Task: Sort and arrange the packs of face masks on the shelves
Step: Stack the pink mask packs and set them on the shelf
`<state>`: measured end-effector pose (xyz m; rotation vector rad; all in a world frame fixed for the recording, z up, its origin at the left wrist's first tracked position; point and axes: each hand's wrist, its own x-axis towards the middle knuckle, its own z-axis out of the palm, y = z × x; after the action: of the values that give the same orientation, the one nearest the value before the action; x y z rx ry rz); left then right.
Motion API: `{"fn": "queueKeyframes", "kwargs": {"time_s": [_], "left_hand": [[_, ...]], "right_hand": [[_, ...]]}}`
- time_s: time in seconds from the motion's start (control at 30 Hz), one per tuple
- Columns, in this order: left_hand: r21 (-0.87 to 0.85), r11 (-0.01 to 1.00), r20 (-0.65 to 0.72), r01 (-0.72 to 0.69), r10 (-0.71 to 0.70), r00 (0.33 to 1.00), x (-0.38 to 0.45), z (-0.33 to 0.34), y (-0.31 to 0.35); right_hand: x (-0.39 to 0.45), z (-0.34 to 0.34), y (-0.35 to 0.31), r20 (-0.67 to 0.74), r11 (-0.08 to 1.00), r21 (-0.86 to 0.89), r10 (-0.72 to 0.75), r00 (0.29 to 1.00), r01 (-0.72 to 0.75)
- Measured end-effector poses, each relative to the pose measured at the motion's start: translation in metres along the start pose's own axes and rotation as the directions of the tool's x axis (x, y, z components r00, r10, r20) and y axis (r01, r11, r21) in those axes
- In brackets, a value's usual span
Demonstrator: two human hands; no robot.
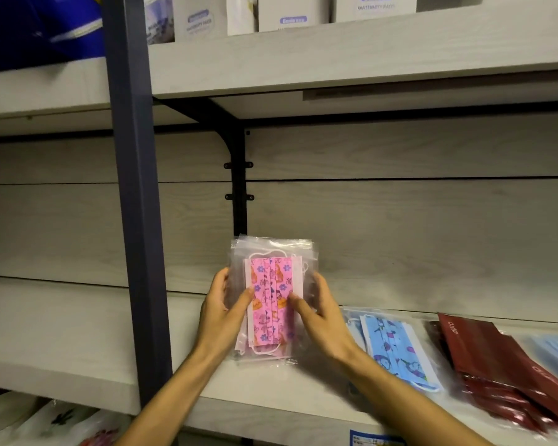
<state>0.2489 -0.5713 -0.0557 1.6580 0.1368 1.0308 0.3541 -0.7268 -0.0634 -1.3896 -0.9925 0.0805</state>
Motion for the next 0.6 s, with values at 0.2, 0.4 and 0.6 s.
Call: {"fn": "queueKeyframes", "kwargs": {"time_s": [0.2,0.4,0.6], "left_hand": [[0.002,0.999,0.121,-0.043,0.043,0.992,0.013,0.005,0.014],[-0.076,0.997,0.130,-0.004,0.014,0.991,0.000,0.011,0.004],[-0.098,0.992,0.102,0.081,-0.071,0.992,-0.003,0.014,-0.009]], "right_hand": [[0.010,-0.001,-0.020,-0.039,0.969,-0.152,-0.201,0.979,0.193],[0.005,-0.009,-0.020,-0.014,0.959,-0.230,-0.172,0.985,0.164],[-0.006,-0.007,-0.013,0.053,0.998,-0.068,0.004,0.999,0.000]]}}
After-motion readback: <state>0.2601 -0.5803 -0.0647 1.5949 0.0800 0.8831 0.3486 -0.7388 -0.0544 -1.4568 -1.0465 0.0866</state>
